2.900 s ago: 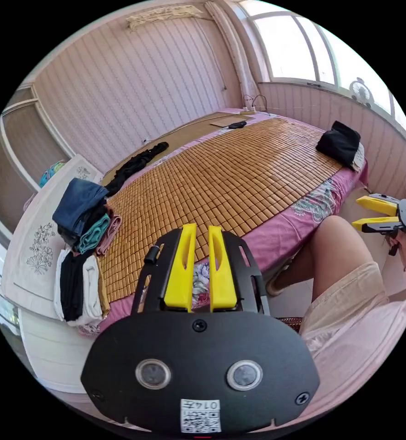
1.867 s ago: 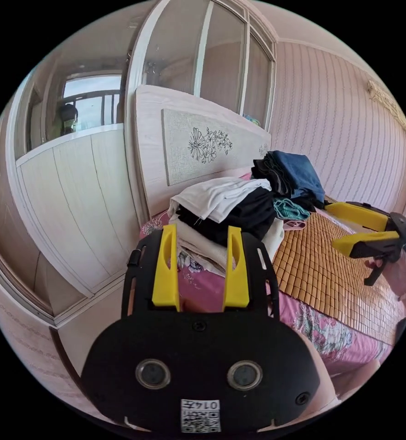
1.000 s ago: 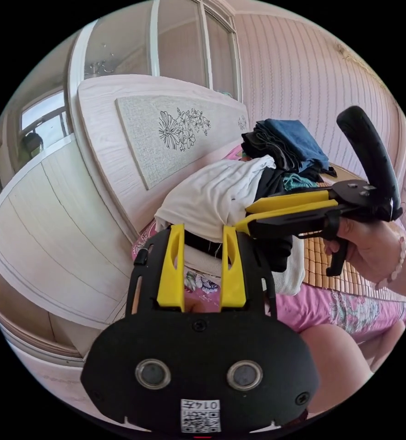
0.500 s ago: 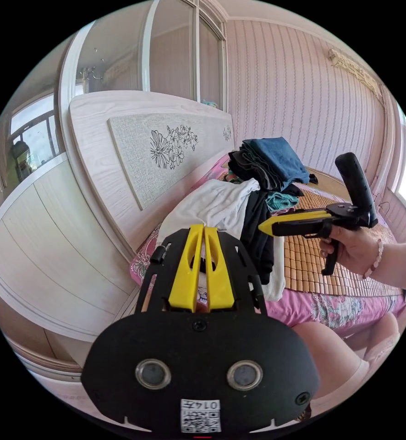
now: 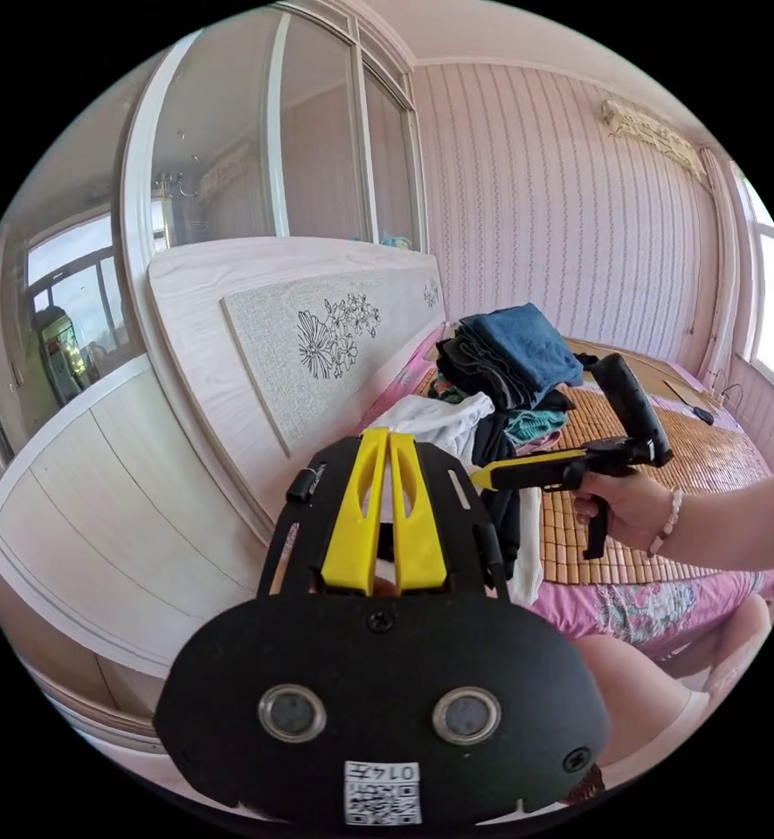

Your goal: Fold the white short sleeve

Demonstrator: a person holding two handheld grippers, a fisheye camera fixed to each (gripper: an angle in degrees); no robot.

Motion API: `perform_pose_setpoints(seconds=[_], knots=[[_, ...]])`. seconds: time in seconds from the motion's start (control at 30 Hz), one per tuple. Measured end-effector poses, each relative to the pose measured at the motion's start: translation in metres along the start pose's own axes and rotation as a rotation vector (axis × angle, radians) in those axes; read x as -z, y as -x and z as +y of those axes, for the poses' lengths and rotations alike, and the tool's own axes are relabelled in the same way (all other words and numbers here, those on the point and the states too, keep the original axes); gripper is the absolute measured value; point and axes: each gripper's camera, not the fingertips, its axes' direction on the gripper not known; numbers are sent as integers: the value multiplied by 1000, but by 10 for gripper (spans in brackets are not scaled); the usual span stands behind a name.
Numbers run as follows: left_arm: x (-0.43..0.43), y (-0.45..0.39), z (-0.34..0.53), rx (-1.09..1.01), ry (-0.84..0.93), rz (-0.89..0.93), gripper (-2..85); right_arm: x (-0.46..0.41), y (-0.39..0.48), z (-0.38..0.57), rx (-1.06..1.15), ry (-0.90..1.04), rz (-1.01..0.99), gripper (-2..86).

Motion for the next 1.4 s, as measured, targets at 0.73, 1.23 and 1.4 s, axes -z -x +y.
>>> perform_pose_setpoints(seconds=[0.73, 1.23, 1.4], knots=[[175, -173, -72, -62, -217, 615, -8, 612, 129, 381, -273, -634, 457, 0], [240, -269, -210, 77, -447, 850, -9, 828, 326, 413, 97, -1091, 695, 2], [286, -254, -175, 7, -563, 774, -9, 823, 389, 449, 201, -1028, 698, 1]])
